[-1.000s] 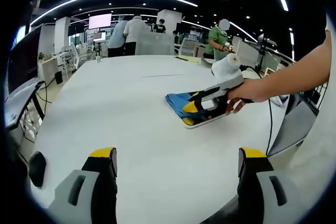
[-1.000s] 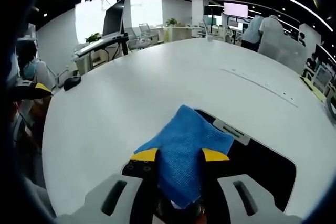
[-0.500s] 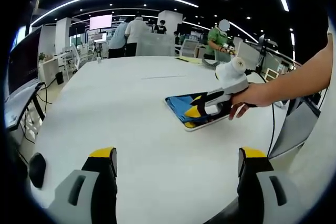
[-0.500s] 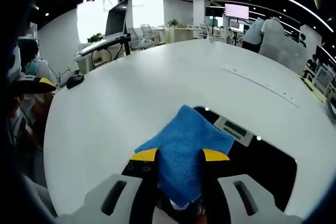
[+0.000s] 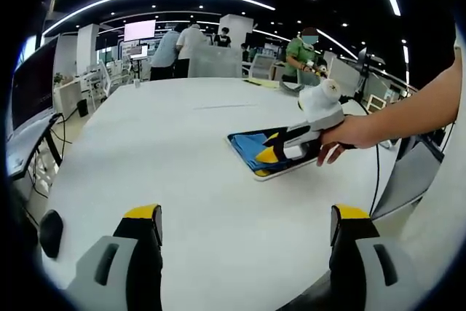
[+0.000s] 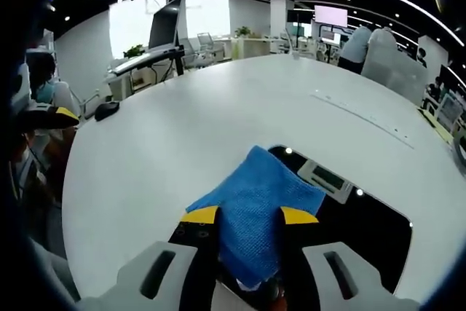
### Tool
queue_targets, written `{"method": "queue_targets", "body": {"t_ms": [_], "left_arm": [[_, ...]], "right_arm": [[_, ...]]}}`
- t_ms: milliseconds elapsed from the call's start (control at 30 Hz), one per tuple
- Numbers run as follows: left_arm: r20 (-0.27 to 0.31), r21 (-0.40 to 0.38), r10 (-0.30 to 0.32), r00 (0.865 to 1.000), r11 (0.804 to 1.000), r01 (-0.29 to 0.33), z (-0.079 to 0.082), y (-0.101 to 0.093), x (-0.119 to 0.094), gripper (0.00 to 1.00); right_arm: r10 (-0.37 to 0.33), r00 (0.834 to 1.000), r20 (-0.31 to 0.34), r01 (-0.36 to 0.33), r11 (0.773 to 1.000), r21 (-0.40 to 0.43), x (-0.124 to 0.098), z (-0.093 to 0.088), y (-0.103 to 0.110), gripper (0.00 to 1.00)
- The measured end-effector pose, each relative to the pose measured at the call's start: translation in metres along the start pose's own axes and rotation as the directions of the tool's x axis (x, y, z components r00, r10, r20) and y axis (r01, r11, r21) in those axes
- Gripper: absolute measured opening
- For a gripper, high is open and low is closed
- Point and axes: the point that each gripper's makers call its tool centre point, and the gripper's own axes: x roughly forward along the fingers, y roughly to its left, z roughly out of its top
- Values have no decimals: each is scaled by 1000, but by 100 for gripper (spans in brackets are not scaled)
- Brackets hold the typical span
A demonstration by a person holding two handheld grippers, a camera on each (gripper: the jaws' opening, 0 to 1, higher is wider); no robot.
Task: Wipe the mirror surface with the cleaning cloth until all visible marks leave the cleaned area.
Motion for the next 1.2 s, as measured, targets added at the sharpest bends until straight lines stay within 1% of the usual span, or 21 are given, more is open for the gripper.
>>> {"method": "queue_targets", "body": {"t_ms": [133, 200, 367, 433, 500, 533, 633, 733, 833, 1133, 1200], "left_arm": [[1, 3, 3, 1000, 1000, -3, 0, 1, -3, 97], [2, 3, 5, 1000, 1000, -5, 0, 2, -4, 97], [3, 4, 8, 1000, 1000, -8, 0, 2, -8, 97], [4, 4, 9, 1000, 1000, -9, -1, 3, -9, 97], [7, 3, 10, 1000, 1000, -10, -1, 3, -11, 97], [6, 2, 10, 1000, 1000, -10, -2, 3, -11, 97], [3, 3, 11, 1000, 1000, -11, -5, 4, -14, 97], [-1, -2, 15, 1000, 1000, -15, -8, 7, -17, 97], [-3, -4, 19, 1000, 1000, -19, -10, 9, -20, 97], [2, -7, 23, 1000, 1000, -23, -9, 10, -22, 97], [2, -6, 23, 1000, 1000, -23, -9, 10, -22, 97]], "right_arm": [[-5, 1000, 5, 5, 1000, -3, -1, 2, -1, 31], [-12, 1000, 19, 12, 1000, -6, -1, 6, -3, 32], [-24, 999, 40, 24, 1000, 0, -3, 15, -7, 32], [-28, 999, 42, 28, 1000, 5, -2, 17, -8, 29], [-35, 999, 28, 35, 999, -1, -1, 15, -10, 21], [-39, 999, 24, 40, 999, -5, -1, 15, -11, 19], [-33, 999, 16, 33, 999, 12, 1, 13, -10, 19], [-41, 999, 6, 41, 999, 6, 4, 11, -12, 18], [-45, 999, -8, 45, 999, 19, 5, 8, -13, 18], [-36, 999, -15, 37, 997, 62, 8, 4, -12, 17], [-35, 999, -12, 35, 998, 48, 7, 4, -12, 18]]}}
